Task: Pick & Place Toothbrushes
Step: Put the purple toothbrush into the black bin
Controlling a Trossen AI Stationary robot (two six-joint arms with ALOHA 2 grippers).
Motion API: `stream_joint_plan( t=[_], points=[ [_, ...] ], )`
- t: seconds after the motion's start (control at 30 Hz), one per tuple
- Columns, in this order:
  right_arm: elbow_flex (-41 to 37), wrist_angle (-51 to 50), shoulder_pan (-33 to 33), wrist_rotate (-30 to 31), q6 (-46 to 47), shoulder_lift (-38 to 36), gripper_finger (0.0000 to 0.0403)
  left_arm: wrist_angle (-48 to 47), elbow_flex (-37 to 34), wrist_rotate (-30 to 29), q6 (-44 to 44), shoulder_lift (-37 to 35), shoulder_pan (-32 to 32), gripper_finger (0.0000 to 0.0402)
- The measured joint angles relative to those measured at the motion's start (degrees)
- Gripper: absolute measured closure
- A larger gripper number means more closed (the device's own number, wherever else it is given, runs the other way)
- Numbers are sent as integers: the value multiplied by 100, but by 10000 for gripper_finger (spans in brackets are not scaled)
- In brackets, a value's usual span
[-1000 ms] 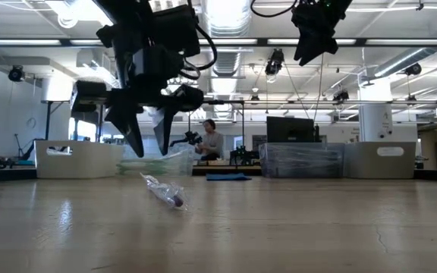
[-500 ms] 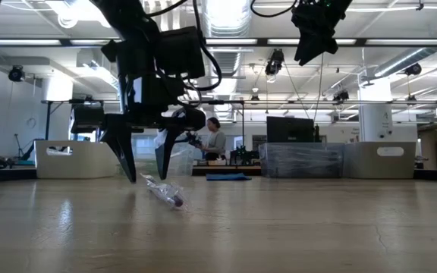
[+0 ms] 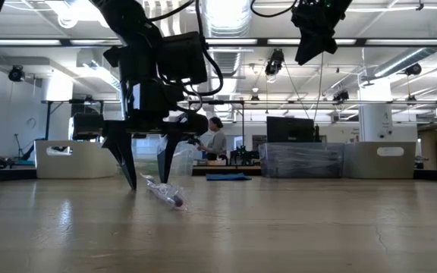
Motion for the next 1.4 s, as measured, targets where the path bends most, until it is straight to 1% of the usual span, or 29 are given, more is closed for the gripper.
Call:
stream_joint_plan(
  t=[0.17,0.57,0.77,0.83,0.93,1.0,1.1,1.23,1.27,1.33,1.4],
  points=[
    [0,7,0,4,-2,0,297,21,-6,41,1,7,-1,224],
    [0,28,0,13,-24,0,324,106,-10,73,-11,11,-8,328],
    [0,18,0,-4,24,0,335,80,-10,34,-417,-79,-8,372],
    [0,-11,3,-199,3,-2,334,10,-11,14,-630,-144,-6,379],
    [0,-15,63,-715,-63,-11,333,-44,-21,1,-840,-272,-6,383],
    [0,-18,156,-901,-45,-17,338,-97,-21,-8,-931,-379,-6,384],
    [0,-174,363,-929,55,-20,349,-118,-21,-285,-969,-510,-6,385],
    [-2,-590,713,-1014,295,-20,362,-132,-7,-1030,-893,-773,-6,385],
    [-12,-601,797,-1196,356,-20,363,-144,15,-1277,-847,-825,-4,386],
    [-28,-571,953,-1748,489,-20,363,-156,93,-1776,-756,-929,5,385],
    [-49,-342,1102,-2250,698,-22,359,-151,242,-2159,-554,-1038,9,384]
  ],
)
